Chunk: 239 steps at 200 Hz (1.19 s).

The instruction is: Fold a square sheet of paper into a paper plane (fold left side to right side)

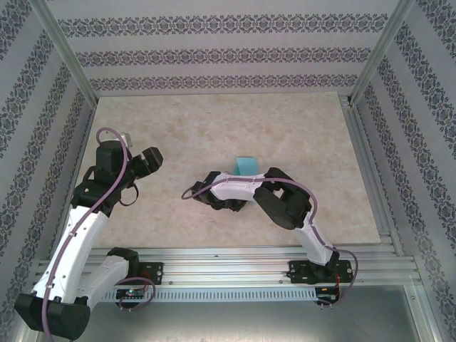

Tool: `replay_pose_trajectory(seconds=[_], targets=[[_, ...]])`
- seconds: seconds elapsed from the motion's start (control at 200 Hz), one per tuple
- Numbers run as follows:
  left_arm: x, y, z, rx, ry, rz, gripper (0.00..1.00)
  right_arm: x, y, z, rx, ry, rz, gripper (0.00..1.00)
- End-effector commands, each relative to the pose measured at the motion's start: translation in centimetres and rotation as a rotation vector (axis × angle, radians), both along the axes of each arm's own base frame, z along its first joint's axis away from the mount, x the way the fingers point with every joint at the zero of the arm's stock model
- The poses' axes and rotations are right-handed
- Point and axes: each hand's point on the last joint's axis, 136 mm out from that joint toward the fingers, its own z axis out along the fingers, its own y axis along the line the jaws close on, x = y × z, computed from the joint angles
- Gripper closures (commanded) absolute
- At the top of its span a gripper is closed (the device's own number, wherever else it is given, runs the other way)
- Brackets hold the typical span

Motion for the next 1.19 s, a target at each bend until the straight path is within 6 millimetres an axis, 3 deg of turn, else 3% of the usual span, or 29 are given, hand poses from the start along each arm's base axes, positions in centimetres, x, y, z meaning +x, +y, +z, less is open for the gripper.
replay_pose_trajectory(seconds=[0.0, 0.07, 0.19, 0.295, 0.38, 0.49, 0.644, 0.769, 0.909, 1.189], targets=[[0.1, 0.3, -0.8, 0.022, 0.010, -0.008, 0.12, -1.1, 1.2, -0.1, 0.030, 0.065, 0.011, 0.74], [0.2, 0.2, -1.1, 0.023, 0.019, -0.017, 0.12, -1.8, 2.6, 0.2, 0.121, 0.093, 0.017, 0.61], [0.5, -1.0, -1.9, -0.006, 0.029, -0.072, 0.13, -3.2, 6.0, 2.6, 0.376, 0.132, 0.032, 0.45], [1.0, -2.9, -3.1, -0.078, 0.037, -0.157, 0.15, -3.9, 7.7, 6.5, 0.606, 0.119, 0.043, 0.34], [1.4, -5.4, -3.8, -0.182, 0.030, -0.257, 0.18, -3.6, 7.3, 9.6, 0.728, 0.069, 0.038, 0.31], [2.1, -8.7, -4.8, -0.334, 0.028, -0.364, 0.22, -2.2, 5.0, 12.5, 0.882, -0.004, -0.010, 0.30], [2.4, -13.6, -7.1, -0.358, 0.085, -0.466, 0.22, 0.2, 0.6, 13.9, 1.106, -0.118, -0.132, 0.29], [2.8, -18.3, -9.0, -0.354, 0.127, -0.539, 0.22, 1.4, -3.3, 13.5, 1.297, -0.198, -0.245, 0.25], [4.0, -22.7, -11.4, -0.347, 0.181, -0.602, 0.24, 1.4, -7.1, 11.8, 1.441, -0.225, -0.357, 0.23], [6.6, -27.8, -16.0, -0.321, 0.275, -0.666, 0.32, 0.4, -10.1, 9.9, 1.635, -0.203, -0.438, 0.24]])
